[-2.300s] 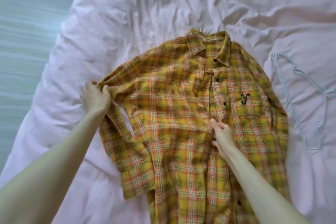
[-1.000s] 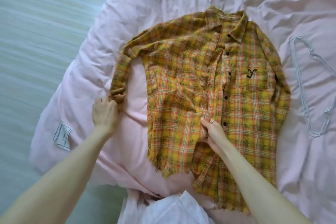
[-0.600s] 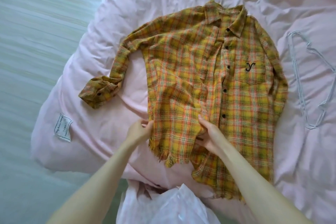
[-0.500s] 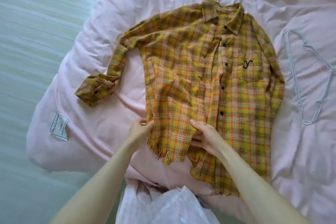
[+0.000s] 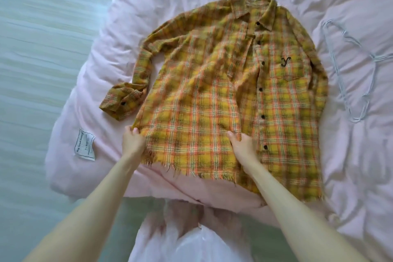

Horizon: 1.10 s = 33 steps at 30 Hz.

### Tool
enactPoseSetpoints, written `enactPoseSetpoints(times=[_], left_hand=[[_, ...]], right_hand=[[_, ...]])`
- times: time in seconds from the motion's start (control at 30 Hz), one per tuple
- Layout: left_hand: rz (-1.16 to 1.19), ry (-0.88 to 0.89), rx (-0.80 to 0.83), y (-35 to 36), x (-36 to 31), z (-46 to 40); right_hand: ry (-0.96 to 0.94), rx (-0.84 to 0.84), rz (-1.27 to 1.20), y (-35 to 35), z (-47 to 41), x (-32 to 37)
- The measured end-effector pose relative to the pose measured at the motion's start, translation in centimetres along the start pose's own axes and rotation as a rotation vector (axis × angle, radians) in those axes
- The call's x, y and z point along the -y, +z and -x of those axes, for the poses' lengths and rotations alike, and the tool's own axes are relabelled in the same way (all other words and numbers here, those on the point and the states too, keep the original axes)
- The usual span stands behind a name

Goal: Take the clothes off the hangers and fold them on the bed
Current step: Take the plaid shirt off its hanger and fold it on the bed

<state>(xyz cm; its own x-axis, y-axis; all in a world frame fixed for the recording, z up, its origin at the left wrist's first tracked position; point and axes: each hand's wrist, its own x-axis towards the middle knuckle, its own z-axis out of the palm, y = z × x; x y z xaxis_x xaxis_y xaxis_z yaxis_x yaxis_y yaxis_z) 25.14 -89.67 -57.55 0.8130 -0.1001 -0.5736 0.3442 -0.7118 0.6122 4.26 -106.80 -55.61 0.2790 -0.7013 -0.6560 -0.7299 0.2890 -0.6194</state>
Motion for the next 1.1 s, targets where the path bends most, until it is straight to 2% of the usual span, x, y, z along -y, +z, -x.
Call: enactPoseSetpoints(times=[0.17, 0.27, 0.33, 0.5, 0.57, 0.63, 0.73, 0.83, 0.97, 1.1], left_hand=[[-0.177, 0.052, -0.01, -1.7, 1.1, -0.2], [-0.194, 0.054, 0.016, -2.1, 1.8, -0.8], [-0.151, 0.031, 0.045, -2.0, 2.1, -1.0], [0.125, -0.091, 0.208, -1.6, 2.3, -1.0], [0.19, -0.12, 0.236, -1.5, 2.6, -1.2], [0.23, -0.137, 0.206, -1.4, 2.7, -1.4], [0.16, -0.111, 0.159, -1.1, 2.6, -1.2], [0.055, -0.07, 0.152, -0.9, 2.6, -1.0], [-0.098, -0.039, 0.153, -0.8, 2.4, -0.9], [-0.313, 0.062, 0.016, -0.4, 0.6, -0.3]], right_hand=[[0.083, 0.06, 0.106, 1.3, 1.4, -2.5], [0.091, 0.056, 0.097, 2.0, 1.6, -3.3], [0.095, 0.036, 0.043, 2.0, 1.9, -3.0], [0.084, 0.059, -0.13, 1.1, 1.9, -2.6], [-0.053, -0.015, -0.144, 0.8, 2.4, -1.8], [-0.237, -0.188, -0.067, 0.5, 2.9, -0.5], [-0.413, -0.337, 0.088, 0.4, 3.5, 0.5], [-0.231, -0.294, 0.201, 0.4, 3.2, -2.0], [0.102, -0.085, 0.197, 0.3, 2.4, -4.7], [0.135, -0.051, 0.189, -0.8, 1.1, -3.3]])
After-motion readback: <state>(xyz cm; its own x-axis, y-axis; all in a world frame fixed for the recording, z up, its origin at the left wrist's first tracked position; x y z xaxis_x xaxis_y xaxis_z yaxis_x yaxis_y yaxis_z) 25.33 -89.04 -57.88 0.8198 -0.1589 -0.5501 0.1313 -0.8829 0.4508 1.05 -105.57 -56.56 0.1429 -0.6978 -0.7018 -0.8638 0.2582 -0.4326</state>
